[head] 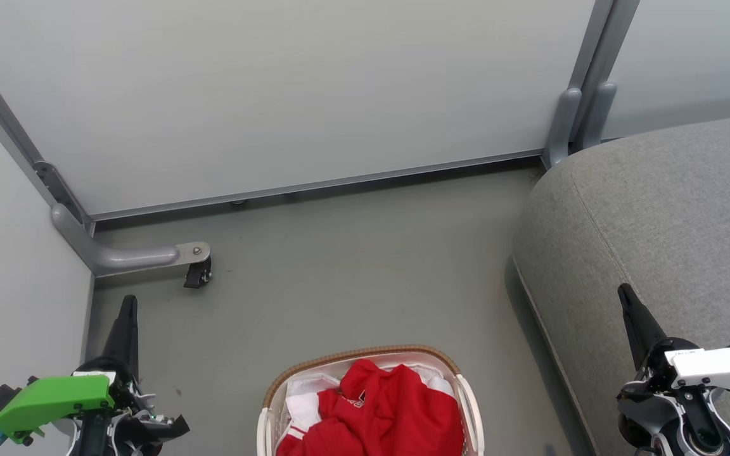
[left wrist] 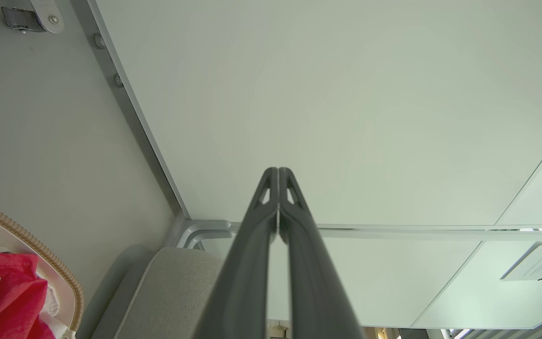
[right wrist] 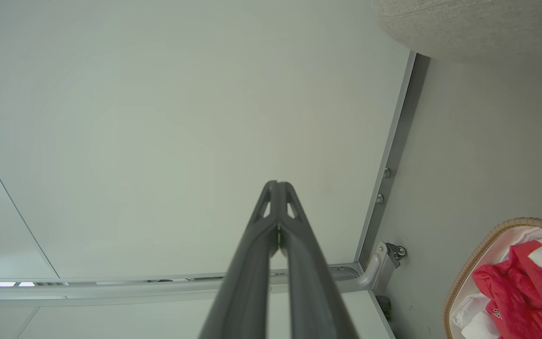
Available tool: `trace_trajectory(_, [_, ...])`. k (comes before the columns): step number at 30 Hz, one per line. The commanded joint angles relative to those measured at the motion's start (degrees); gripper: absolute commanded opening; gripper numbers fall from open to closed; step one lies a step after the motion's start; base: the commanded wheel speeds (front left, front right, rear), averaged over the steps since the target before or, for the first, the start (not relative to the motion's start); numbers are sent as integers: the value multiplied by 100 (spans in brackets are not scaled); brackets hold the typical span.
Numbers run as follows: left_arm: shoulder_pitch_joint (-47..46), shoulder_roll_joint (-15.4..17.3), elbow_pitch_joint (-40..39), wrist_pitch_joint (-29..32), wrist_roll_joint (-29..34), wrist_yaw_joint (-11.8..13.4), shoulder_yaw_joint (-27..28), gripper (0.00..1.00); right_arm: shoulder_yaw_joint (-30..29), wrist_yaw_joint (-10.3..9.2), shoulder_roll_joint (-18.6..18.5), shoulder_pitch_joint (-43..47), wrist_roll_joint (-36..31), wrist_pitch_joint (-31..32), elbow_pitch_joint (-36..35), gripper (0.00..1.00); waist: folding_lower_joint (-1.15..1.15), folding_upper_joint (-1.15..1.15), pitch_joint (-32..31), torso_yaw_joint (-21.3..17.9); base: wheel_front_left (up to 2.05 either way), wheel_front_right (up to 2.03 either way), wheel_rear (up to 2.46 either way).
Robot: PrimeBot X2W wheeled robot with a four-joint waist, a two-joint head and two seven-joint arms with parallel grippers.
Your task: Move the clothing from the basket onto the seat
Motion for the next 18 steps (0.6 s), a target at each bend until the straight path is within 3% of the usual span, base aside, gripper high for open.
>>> trace_trajectory(1, [-63, 9, -8, 11, 26, -29, 2, 0, -7, 0, -35, -50, 20, 15, -21, 0, 0, 0, 0, 0, 0, 0, 0])
trace_trajectory(7, [-63, 9, -8, 11, 26, -29, 2, 0, -7, 0, -35, -50, 20, 15, -20, 0, 0, 0, 0, 0, 0, 0, 0])
trace_trajectory(8, [6, -2, 16, -3, -1, 1, -2, 100, 3, 0, 4, 8, -1, -1, 17, 100, 0, 0, 0, 0, 0, 0, 0])
trace_trajectory(9, [14, -7, 42, -10, 1, 2, -8, 0, 8, 0, 12, 22, -3, -8, 39, 0, 0, 0, 0, 0, 0, 0, 0])
trace_trajectory(10, [57, -23, 121, -8, -2, 8, -10, 100, 10, -1, 36, 76, -1, -2, 103, 100, 0, 0, 0, 0, 0, 0, 0])
trace_trajectory(18, [183, -45, 214, -175, 38, 10, -244, 100, 103, -2, 67, 229, -62, -169, 209, 100, 0, 0, -5, -2, 0, 0, 0])
